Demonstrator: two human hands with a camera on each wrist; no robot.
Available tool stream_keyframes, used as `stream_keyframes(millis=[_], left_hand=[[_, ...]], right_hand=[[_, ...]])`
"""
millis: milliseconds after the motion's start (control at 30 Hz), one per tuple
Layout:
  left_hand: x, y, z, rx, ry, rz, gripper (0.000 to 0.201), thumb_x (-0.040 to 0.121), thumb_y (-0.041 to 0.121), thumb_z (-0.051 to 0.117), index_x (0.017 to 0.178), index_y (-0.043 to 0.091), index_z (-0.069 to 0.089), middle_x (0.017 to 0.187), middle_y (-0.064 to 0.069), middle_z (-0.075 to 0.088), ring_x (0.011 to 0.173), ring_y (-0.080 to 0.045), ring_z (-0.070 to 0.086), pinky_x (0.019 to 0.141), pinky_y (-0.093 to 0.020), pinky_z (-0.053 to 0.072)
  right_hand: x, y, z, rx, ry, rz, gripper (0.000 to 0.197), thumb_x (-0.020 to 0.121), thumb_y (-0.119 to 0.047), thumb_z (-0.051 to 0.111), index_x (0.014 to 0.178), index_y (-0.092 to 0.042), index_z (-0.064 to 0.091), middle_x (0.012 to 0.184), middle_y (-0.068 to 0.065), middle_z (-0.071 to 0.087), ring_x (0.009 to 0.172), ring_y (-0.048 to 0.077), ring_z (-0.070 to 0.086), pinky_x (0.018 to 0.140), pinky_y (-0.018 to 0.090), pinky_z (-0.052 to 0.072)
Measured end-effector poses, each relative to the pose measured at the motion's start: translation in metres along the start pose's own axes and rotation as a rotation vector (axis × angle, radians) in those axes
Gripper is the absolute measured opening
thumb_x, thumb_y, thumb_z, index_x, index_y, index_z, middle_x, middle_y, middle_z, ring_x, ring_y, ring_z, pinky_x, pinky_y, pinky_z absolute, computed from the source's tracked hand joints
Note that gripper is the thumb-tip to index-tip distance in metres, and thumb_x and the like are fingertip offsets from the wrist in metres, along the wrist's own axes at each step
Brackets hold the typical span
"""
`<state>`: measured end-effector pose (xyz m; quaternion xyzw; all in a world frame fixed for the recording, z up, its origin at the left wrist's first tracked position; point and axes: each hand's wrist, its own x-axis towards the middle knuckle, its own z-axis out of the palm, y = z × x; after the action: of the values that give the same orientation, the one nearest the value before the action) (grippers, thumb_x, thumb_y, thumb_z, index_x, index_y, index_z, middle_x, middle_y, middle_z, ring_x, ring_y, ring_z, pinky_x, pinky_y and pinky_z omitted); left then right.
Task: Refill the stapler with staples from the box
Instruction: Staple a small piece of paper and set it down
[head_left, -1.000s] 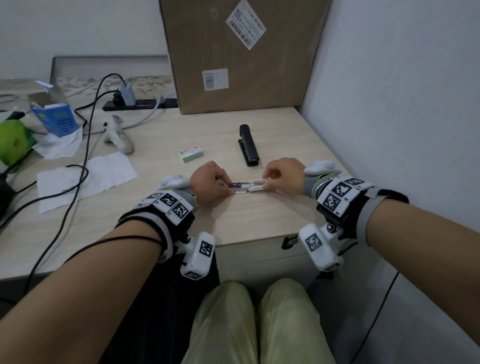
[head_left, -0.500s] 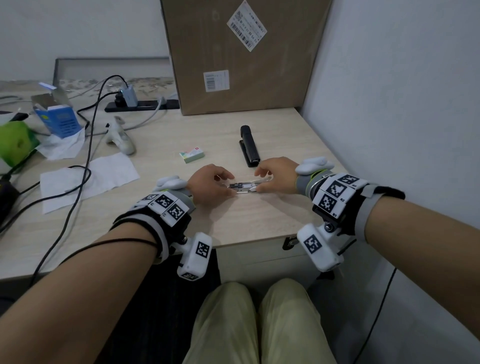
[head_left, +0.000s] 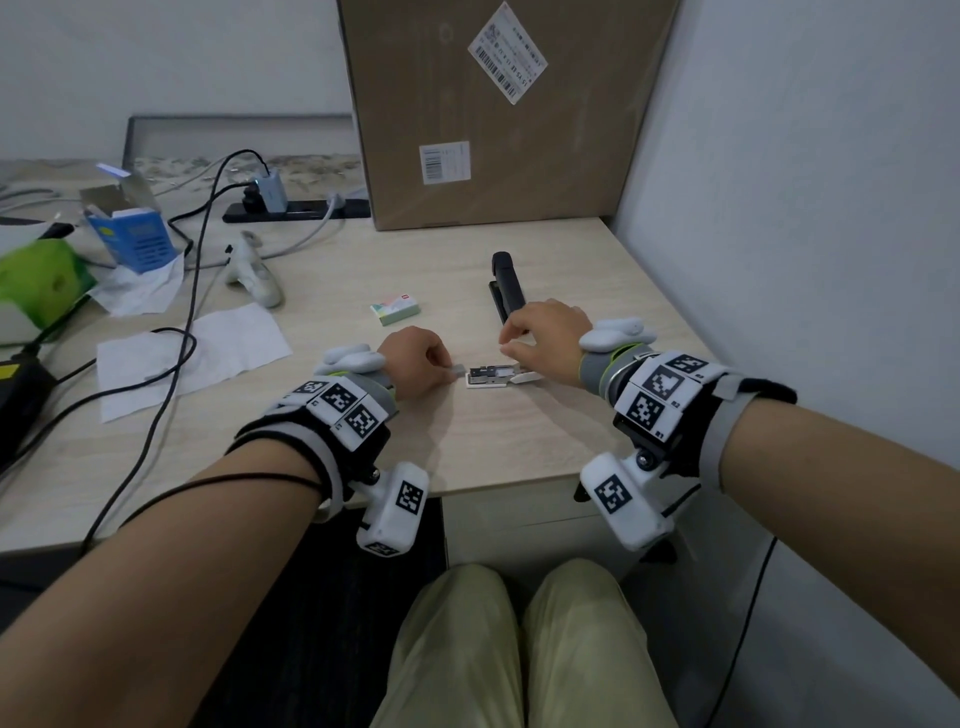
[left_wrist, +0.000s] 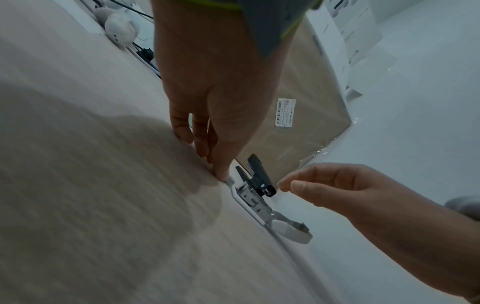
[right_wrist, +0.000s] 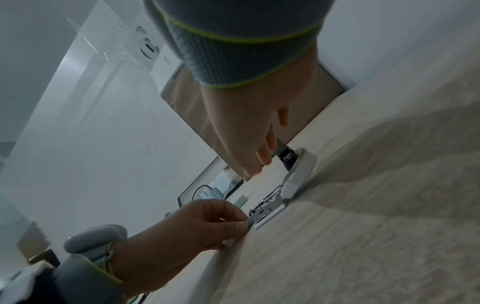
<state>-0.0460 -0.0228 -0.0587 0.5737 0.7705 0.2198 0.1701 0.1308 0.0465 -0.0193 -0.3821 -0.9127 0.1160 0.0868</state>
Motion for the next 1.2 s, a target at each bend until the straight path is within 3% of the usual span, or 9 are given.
stream_keyframes(millis=[67,133,300,567,767,800,933,1033,1200], left_hand=[[0.0,0.0,-0.002,-0.098,0.04,-0.029,0.014,0.076,0.029,0.072,0.074,0.018,0.062,0.07,0.008,0.057,0.078,-0.015,0.053,0.059,-0.019,0.037],[0.001,0.002,-0.004,-0.179,0.062,-0.009,0.008,0.078,0.021,0.07,0.078,0.016,0.065,0.066,0.01,0.053,0.075,-0.014,0.051,0.058,-0.016,0.035],[-0.001,0.011,-0.014,-0.336,0.084,0.054,0.015,0.075,0.018,0.074,0.085,0.008,0.069,0.078,-0.005,0.064,0.073,-0.016,0.056,0.073,-0.032,0.047],[-0.004,0.013,-0.014,-0.35,0.052,0.099,0.015,0.071,0.022,0.078,0.079,0.013,0.07,0.076,-0.003,0.068,0.071,-0.014,0.061,0.078,-0.035,0.054],[-0.011,0.016,-0.011,-0.356,0.014,0.145,0.021,0.073,0.018,0.077,0.088,0.005,0.07,0.075,0.001,0.065,0.057,0.009,0.058,0.06,-0.006,0.047],[-0.011,0.016,-0.011,-0.357,0.006,0.141,0.023,0.073,0.015,0.076,0.093,0.004,0.069,0.079,0.0,0.065,0.061,0.006,0.06,0.063,-0.006,0.048],[-0.014,0.012,-0.006,-0.294,0.004,0.092,0.029,0.072,0.014,0.077,0.099,0.007,0.068,0.095,-0.004,0.066,0.083,-0.014,0.062,0.084,-0.028,0.051],[-0.013,0.009,-0.001,-0.239,-0.027,0.053,0.03,0.07,0.017,0.078,0.098,0.01,0.07,0.099,-0.006,0.071,0.083,-0.014,0.062,0.087,-0.031,0.052],[-0.015,0.017,0.009,-0.17,0.045,0.02,0.019,0.069,0.02,0.075,0.087,0.017,0.073,0.08,0.004,0.067,0.076,-0.013,0.062,0.08,-0.026,0.052]], right_hand=[[0.001,-0.005,-0.001,0.031,0.016,-0.015,0.019,0.089,-0.028,0.055,0.103,-0.021,0.066,0.115,-0.002,0.065,0.112,0.021,0.054,0.097,0.04,0.037],[0.002,-0.011,-0.002,0.055,0.024,-0.041,0.021,0.089,-0.028,0.056,0.107,-0.021,0.064,0.114,-0.003,0.065,0.111,0.02,0.056,0.097,0.04,0.039],[0.007,-0.025,-0.004,-0.004,-0.015,-0.067,0.028,0.087,-0.033,0.059,0.113,-0.021,0.062,0.114,-0.002,0.067,0.107,0.021,0.058,0.096,0.037,0.041],[0.006,-0.029,-0.006,0.011,-0.018,-0.049,0.02,0.085,-0.028,0.062,0.101,-0.018,0.068,0.106,0.003,0.07,0.102,0.025,0.061,0.086,0.037,0.05],[0.003,-0.024,0.003,0.072,-0.036,-0.056,0.019,0.085,-0.024,0.063,0.097,-0.011,0.07,0.104,0.008,0.071,0.098,0.026,0.063,0.084,0.037,0.051],[0.002,-0.022,0.005,0.115,-0.019,-0.037,0.018,0.084,-0.023,0.065,0.095,-0.01,0.07,0.101,0.008,0.072,0.096,0.026,0.064,0.084,0.037,0.051],[-0.002,-0.013,0.011,0.178,0.001,0.034,0.011,0.081,-0.019,0.068,0.089,-0.012,0.07,0.093,0.006,0.073,0.09,0.022,0.066,0.084,0.036,0.053],[-0.002,-0.011,0.014,0.168,-0.019,0.041,0.013,0.082,-0.02,0.067,0.092,-0.014,0.071,0.095,0.005,0.074,0.091,0.02,0.066,0.083,0.031,0.052],[0.0,-0.015,0.02,0.137,-0.003,0.033,0.013,0.083,-0.023,0.065,0.092,-0.016,0.072,0.098,0.002,0.073,0.092,0.019,0.065,0.078,0.029,0.05]])
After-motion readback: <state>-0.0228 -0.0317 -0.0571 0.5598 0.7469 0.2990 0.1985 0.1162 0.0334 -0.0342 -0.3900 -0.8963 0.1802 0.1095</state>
